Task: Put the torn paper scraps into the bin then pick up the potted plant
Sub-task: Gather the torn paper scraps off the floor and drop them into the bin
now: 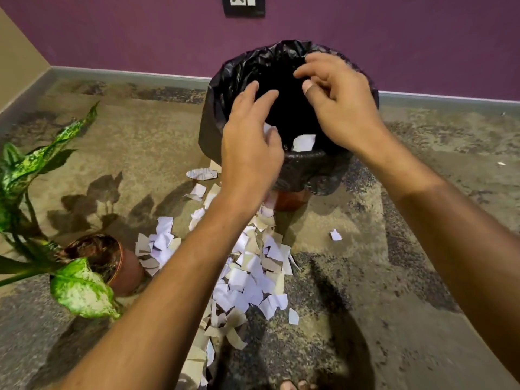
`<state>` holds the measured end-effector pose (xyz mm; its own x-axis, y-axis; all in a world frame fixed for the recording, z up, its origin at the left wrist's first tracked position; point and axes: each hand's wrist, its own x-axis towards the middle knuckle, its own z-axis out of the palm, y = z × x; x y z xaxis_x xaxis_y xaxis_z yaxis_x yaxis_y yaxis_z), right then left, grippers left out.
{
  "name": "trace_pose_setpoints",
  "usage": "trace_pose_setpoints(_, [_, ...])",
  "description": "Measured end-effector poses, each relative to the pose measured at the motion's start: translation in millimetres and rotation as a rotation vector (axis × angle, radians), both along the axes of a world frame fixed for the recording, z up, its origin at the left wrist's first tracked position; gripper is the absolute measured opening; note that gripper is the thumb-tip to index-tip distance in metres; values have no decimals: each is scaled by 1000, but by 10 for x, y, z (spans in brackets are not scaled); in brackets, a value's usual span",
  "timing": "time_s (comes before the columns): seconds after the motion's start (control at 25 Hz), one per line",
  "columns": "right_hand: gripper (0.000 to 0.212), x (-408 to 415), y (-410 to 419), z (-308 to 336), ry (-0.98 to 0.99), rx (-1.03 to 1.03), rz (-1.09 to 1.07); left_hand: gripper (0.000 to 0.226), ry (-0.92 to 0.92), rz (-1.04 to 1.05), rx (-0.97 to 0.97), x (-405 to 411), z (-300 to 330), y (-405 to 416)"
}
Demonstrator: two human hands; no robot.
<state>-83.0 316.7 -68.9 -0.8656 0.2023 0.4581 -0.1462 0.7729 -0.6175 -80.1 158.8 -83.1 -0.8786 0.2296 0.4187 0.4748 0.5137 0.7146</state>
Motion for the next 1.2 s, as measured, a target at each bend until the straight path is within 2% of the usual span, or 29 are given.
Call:
trace_pose_setpoints(0.2, [20,588,-17,-178,288,-257,-30,38,208,-34,98,545,-590,-143])
trace_pose_setpoints(0.32, [18,1123,-41,-714,202,-246,-93,45,149,2,75,893,-1100,-330])
trace_pose_setpoints(0.44, [29,1455,42,-1497,-169,-90,-169,54,-110,123,-71,1173,-1625,-592])
trace_pose_setpoints(0.6, [83,1629,246,-2420,-866,138,-225,77,-498,247,-453,1485,-2120,-932])
trace_pose_setpoints(0.68, [100,1669,225,-2656,-990,181,-226,88,-584,228,-652,1642,-2252,-1016])
trace_pose_setpoints(0.8, [108,1567,15,-2713,-944,213,-127,106,-690,333,-758,1778,-2339,-1112])
trace_pose_setpoints(0.92, [108,1353,-297,-2674,-888,232,98,119,-721,365,-792,1833,-2311,-1163])
trace_pose_setpoints(1.08, [105,1217,-838,-2460,-825,217,483,117,-680,389,-757,1792,-2282,-1229])
trace_pose_setpoints(1.2, [113,1199,-847,-2269,-806,292,563,122,-712,493,-706,1778,-2263,-1459])
